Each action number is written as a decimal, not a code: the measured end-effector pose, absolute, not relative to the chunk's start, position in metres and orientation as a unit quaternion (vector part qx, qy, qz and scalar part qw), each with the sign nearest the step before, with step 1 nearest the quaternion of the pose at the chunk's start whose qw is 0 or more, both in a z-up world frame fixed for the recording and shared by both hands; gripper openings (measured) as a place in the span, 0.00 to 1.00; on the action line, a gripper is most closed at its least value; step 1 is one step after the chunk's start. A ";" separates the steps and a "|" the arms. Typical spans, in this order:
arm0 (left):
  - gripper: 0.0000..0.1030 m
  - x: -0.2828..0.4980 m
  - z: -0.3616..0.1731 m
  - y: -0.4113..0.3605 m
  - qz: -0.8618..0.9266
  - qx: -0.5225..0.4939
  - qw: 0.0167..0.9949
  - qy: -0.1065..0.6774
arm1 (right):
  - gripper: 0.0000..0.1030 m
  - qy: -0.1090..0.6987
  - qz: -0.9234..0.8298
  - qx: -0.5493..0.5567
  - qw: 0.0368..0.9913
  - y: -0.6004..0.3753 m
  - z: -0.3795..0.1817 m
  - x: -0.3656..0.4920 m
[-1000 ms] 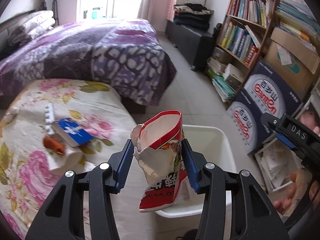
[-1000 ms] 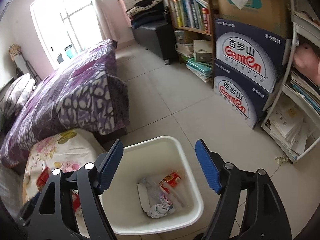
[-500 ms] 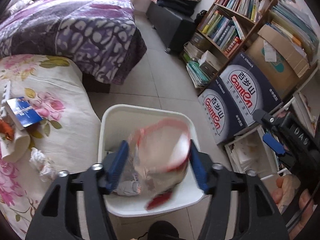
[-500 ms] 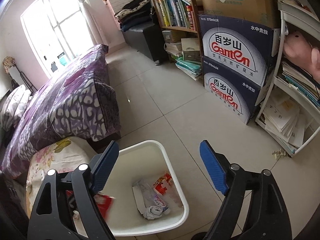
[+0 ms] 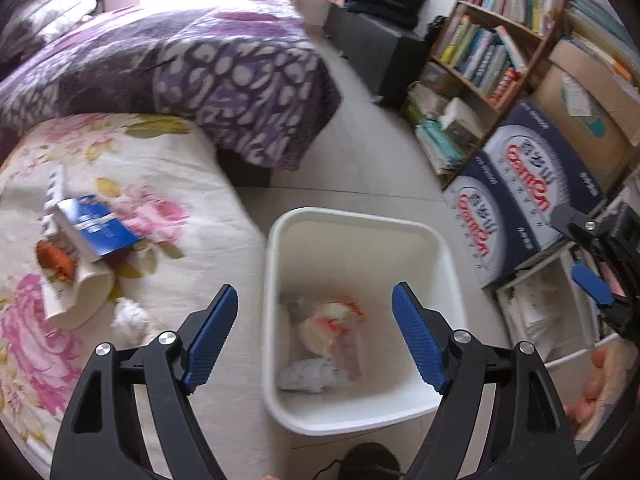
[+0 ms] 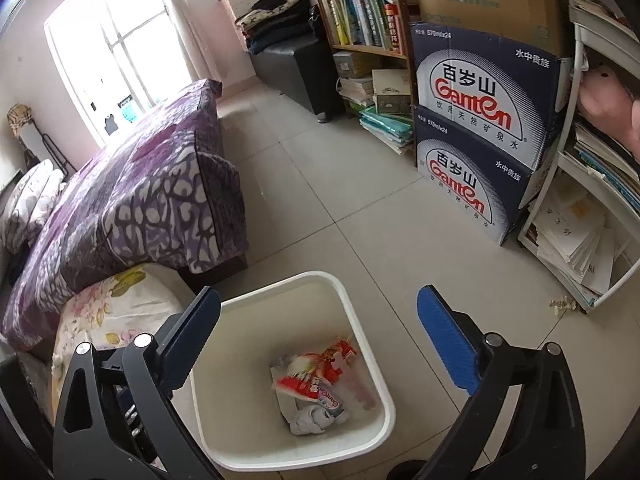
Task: Collect trash
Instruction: 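Grasp the crumpled white tissue on the bed with the left tool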
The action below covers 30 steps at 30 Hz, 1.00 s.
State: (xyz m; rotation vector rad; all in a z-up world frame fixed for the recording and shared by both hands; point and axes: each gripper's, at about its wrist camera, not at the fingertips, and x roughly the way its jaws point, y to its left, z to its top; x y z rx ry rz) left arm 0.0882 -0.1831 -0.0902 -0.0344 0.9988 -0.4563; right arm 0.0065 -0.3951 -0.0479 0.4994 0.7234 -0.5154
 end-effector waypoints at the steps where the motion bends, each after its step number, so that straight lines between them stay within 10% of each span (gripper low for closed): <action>1: 0.76 0.090 -0.092 -0.178 -0.210 -0.017 0.854 0.477 | 0.92 0.350 -0.244 0.237 0.873 -0.393 -0.049 0.008; 17: 0.77 0.121 -0.150 -0.101 -0.054 -0.048 0.832 0.550 | 0.93 0.385 -0.208 0.208 0.875 -0.354 -0.063 0.032; 24: 0.42 0.121 -0.161 -0.105 -0.044 0.010 0.836 0.546 | 0.93 0.401 -0.196 0.190 0.875 -0.332 -0.070 0.047; 30: 0.37 0.113 -0.144 -0.078 -0.081 0.011 0.851 0.519 | 0.93 0.412 -0.175 0.171 0.878 -0.303 -0.075 0.062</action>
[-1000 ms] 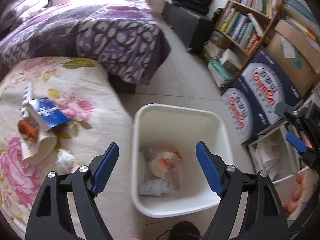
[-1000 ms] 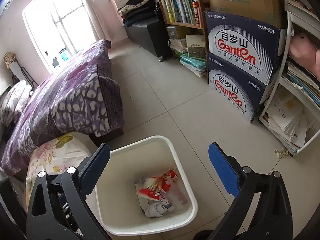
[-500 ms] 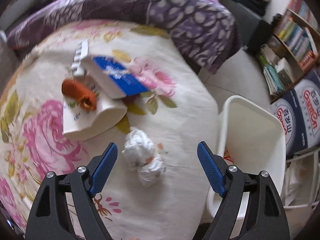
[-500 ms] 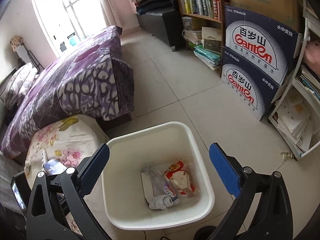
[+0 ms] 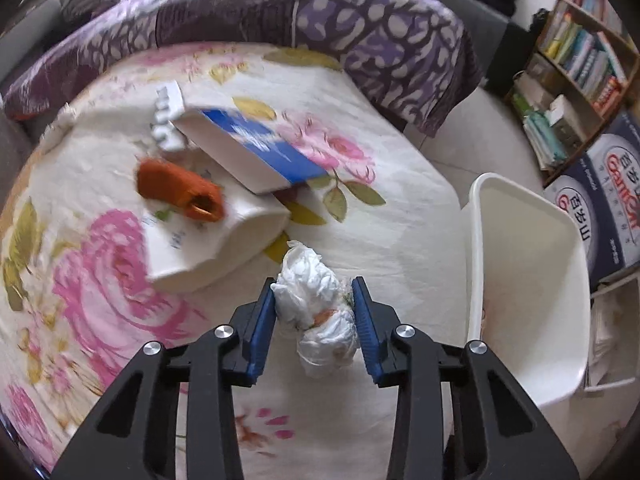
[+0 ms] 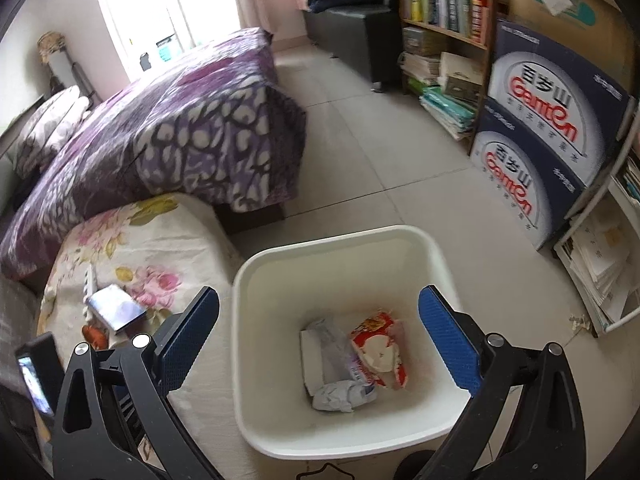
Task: Collect trash
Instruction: 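Grasp the crumpled white tissue on the bed with the left tool, then grasp the orange peel with the right tool while the left tool holds the tissue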
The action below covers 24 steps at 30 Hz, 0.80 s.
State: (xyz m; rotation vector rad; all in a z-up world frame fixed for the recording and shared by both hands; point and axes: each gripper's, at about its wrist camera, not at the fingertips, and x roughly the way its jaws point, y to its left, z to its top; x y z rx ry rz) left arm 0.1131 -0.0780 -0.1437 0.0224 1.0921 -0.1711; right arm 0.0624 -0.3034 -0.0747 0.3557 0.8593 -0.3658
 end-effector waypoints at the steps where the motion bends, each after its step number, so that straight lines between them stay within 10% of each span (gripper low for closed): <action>1: 0.37 0.110 -0.139 -0.075 -0.084 0.012 0.854 0.514 | 0.93 0.415 -0.169 0.166 0.878 -0.296 -0.076 0.066; 24: 0.37 0.121 -0.100 0.101 0.008 -0.105 0.870 0.482 | 0.79 0.412 0.111 -0.048 0.903 -0.079 -0.109 0.139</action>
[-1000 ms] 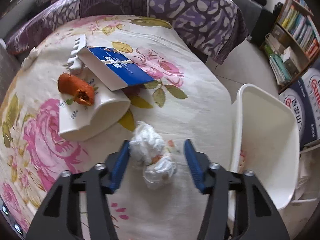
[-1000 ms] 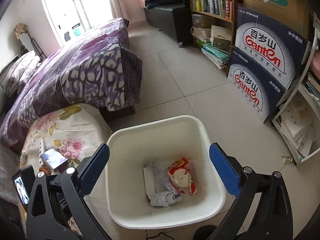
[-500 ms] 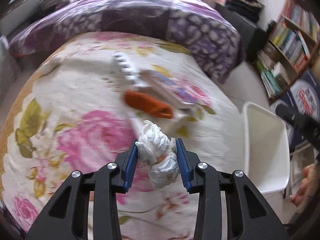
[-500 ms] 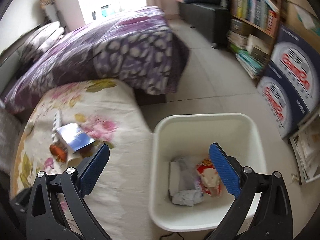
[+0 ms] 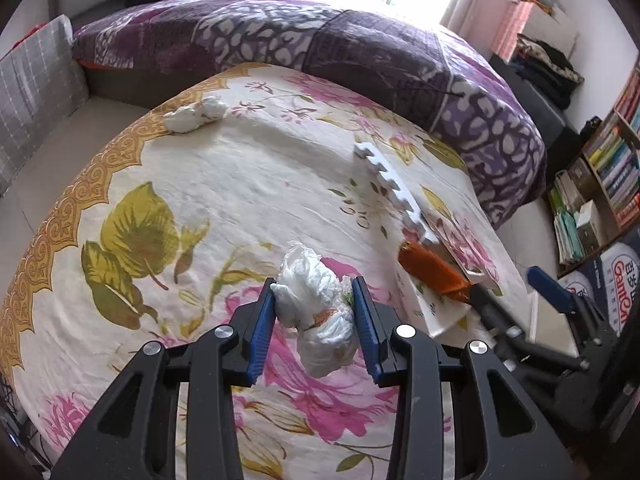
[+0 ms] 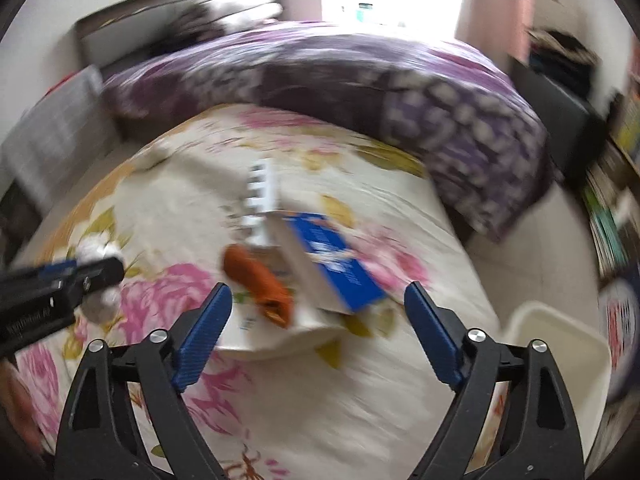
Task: Collect trash
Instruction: 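Grasp the orange peel with the right tool while the left tool holds the tissue, then carry the orange peel over the bin and open the right tool while the left tool carries the tissue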
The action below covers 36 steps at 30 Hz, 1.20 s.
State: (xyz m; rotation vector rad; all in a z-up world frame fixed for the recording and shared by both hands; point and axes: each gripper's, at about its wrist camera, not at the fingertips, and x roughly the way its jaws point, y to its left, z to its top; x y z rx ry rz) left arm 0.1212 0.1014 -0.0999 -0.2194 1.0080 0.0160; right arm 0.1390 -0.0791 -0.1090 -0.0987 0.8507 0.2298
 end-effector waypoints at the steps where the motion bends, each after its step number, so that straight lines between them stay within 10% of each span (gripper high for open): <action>1: 0.37 0.122 -0.100 0.105 0.010 -0.106 0.869 0.482 | 0.78 0.412 0.126 -0.061 0.901 -0.070 -0.111 0.141; 13: 0.37 0.127 -0.109 0.133 0.026 -0.124 0.861 0.493 | 0.24 0.453 0.174 -0.098 0.869 -0.033 -0.143 0.160; 36: 0.37 0.124 -0.090 0.127 0.028 -0.133 0.873 0.469 | 0.20 0.454 0.178 0.020 0.873 -0.056 -0.113 0.135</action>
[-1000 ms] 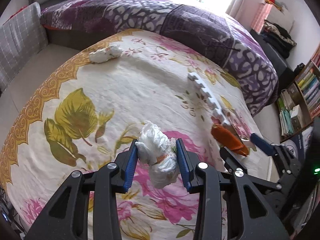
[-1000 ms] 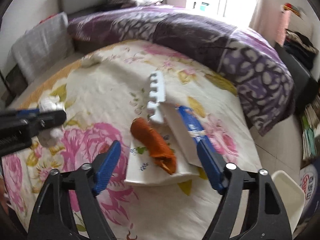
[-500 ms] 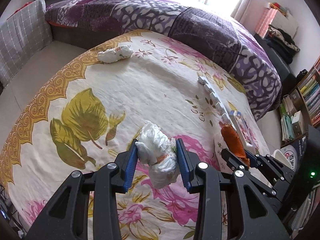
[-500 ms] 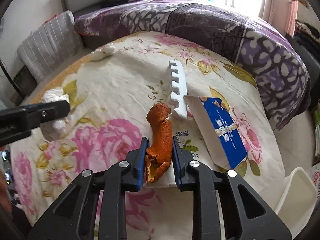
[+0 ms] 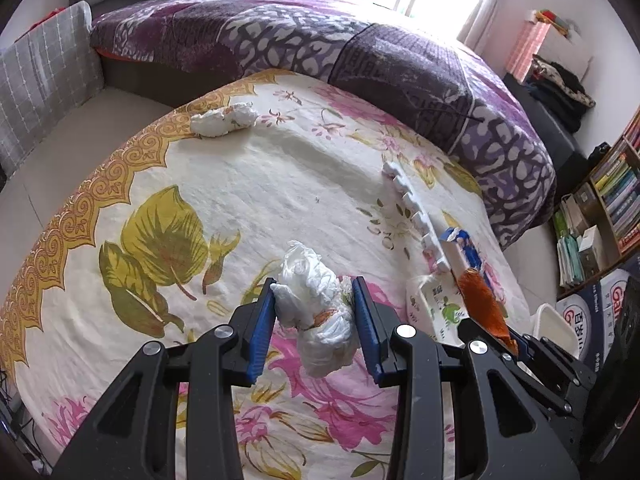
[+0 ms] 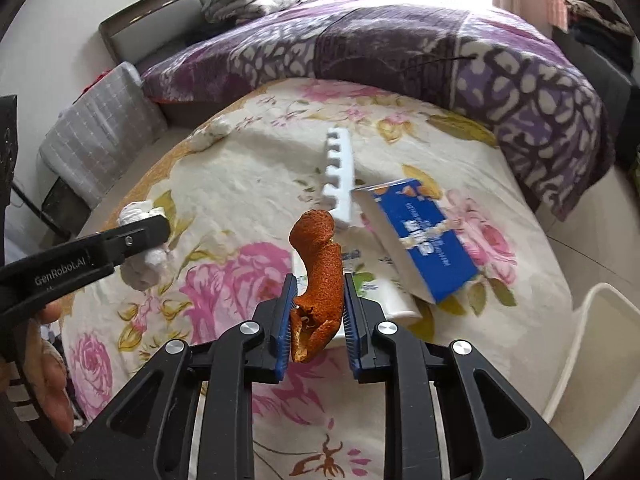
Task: Collect trash
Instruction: 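Carry the orange peel over the bin and open the right tool while the left tool carries the tissue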
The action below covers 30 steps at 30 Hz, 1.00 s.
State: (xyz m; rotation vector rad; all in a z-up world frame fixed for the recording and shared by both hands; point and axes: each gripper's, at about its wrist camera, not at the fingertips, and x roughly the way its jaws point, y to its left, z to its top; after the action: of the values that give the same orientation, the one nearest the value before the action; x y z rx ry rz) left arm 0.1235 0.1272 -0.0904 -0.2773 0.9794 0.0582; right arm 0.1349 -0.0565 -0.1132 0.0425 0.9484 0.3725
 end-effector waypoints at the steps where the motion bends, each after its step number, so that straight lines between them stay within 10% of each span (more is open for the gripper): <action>1: 0.37 0.123 -0.089 0.126 0.028 -0.133 0.874 0.466 | 0.20 0.447 0.172 0.023 0.877 -0.060 -0.110 0.133; 30: 0.37 0.116 -0.059 0.006 -0.027 -0.048 0.905 0.421 | 0.21 0.414 -0.014 0.088 0.906 -0.195 -0.077 0.101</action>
State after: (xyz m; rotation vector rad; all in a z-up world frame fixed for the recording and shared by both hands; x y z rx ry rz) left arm 0.1155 0.0057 -0.0593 -0.0993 0.8706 -0.0548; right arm 0.1006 -0.1955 -0.0770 0.1809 0.8541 -0.0290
